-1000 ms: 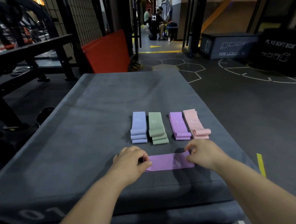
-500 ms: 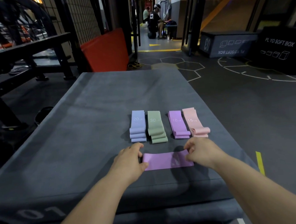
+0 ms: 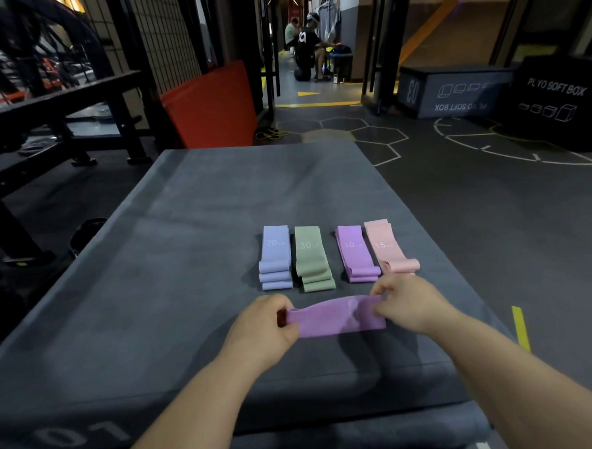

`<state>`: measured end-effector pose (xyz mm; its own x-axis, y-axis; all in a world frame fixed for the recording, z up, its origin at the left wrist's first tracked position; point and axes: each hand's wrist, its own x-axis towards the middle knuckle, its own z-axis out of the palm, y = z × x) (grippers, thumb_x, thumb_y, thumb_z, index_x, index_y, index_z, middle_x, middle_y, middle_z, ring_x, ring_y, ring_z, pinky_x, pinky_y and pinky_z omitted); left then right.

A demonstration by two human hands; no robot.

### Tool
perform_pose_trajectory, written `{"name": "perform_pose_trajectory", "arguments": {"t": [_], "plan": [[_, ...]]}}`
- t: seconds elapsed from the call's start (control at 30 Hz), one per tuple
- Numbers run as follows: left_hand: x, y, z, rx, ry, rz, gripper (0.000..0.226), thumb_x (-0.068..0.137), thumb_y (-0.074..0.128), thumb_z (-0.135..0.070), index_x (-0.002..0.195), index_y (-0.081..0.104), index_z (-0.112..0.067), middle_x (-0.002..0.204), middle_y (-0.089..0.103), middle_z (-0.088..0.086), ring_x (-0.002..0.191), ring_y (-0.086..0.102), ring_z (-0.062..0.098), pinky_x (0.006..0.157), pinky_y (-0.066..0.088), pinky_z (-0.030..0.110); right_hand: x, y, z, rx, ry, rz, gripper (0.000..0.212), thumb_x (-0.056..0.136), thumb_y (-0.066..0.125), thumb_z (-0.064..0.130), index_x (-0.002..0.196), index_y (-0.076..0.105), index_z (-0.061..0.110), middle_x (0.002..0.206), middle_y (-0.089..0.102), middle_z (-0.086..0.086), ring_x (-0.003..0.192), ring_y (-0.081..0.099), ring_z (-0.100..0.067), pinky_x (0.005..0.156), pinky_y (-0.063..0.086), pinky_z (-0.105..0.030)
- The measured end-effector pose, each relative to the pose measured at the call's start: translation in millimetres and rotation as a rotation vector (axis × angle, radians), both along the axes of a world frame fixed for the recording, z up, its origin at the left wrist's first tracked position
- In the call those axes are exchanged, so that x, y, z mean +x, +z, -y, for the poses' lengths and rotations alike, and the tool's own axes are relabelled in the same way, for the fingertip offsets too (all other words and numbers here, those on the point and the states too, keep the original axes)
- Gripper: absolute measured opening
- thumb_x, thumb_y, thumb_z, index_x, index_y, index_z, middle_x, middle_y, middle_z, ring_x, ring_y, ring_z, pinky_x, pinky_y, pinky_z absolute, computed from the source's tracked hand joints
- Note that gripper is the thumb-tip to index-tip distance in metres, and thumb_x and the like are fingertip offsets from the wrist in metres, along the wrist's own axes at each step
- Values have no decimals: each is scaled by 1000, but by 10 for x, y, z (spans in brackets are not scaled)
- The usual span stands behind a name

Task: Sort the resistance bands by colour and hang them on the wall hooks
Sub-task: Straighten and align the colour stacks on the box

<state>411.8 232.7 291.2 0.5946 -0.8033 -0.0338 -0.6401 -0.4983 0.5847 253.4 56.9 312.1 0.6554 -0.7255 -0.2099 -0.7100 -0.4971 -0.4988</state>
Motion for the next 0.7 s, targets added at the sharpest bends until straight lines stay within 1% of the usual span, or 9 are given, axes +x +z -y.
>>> {"name": "perform_pose_trajectory", "arguments": {"t": [0.07,0.13,0.2,0.3,0.37,0.43,0.5,0.6,0.7], "plan": [[-3,33,-1,-92,-5,-54,18,84,61,-22,76,50,-33,84,58,-9,72,53,8,62,40,22,6,6,12,138,-75,142,15,85,56,12,83,59,26,60,66,-2,54,62,-12,51,44,-20],[-13,55,1,-152,-22,-96,18,86,60,-19,77,51,-33,79,60,-10,68,53,4,60,39,17,18,12,11,297,-155,313,13,89,53,5,88,58,17,57,65,-5,51,62,-15,48,44,-21],[-27,65,0,-205,-34,-154,21,86,61,-17,78,51,-33,77,62,-13,67,54,-2,61,38,11,31,24,12,427,-206,456,13,89,51,-1,88,55,12,70,69,-12,61,65,-20,52,46,-24],[-35,53,7,-266,-54,-239,28,85,64,-13,75,54,-37,84,67,-12,78,61,3,72,46,20,42,68,13,555,-246,619,17,90,47,-2,85,52,13,87,69,-17,73,69,-24,57,51,-26],[-38,38,12,-285,-72,-270,32,84,66,-11,75,55,-40,89,67,-14,84,64,5,79,49,26,42,92,16,585,-256,692,16,91,47,3,81,52,15,85,67,-12,75,70,-24,63,52,-30],[-43,31,25,-282,-93,-308,30,83,67,-12,73,57,-38,87,66,-14,85,65,14,81,50,34,43,98,15,617,-253,758,16,92,51,9,78,52,15,79,61,-9,72,66,-26,69,53,-35],[-49,26,43,-273,-119,-363,27,81,69,-14,71,59,-37,84,66,-13,82,64,16,80,51,38,46,93,20,603,-244,790,16,90,59,11,76,52,16,76,57,-7,69,60,-25,69,53,-35],[-93,40,63,-235,-151,-439,23,77,68,-16,71,62,-37,79,67,-9,75,59,7,75,47,29,75,63,45,537,-216,799,22,85,56,-5,82,53,16,74,57,-6,70,54,-22,65,50,-32],[-146,55,72,-195,-132,-487,29,81,66,-6,70,65,-33,79,69,-5,68,57,8,67,45,23,138,14,80,530,-179,815,30,86,49,-9,90,55,21,84,59,-9,76,53,-21,66,50,-30]]}}
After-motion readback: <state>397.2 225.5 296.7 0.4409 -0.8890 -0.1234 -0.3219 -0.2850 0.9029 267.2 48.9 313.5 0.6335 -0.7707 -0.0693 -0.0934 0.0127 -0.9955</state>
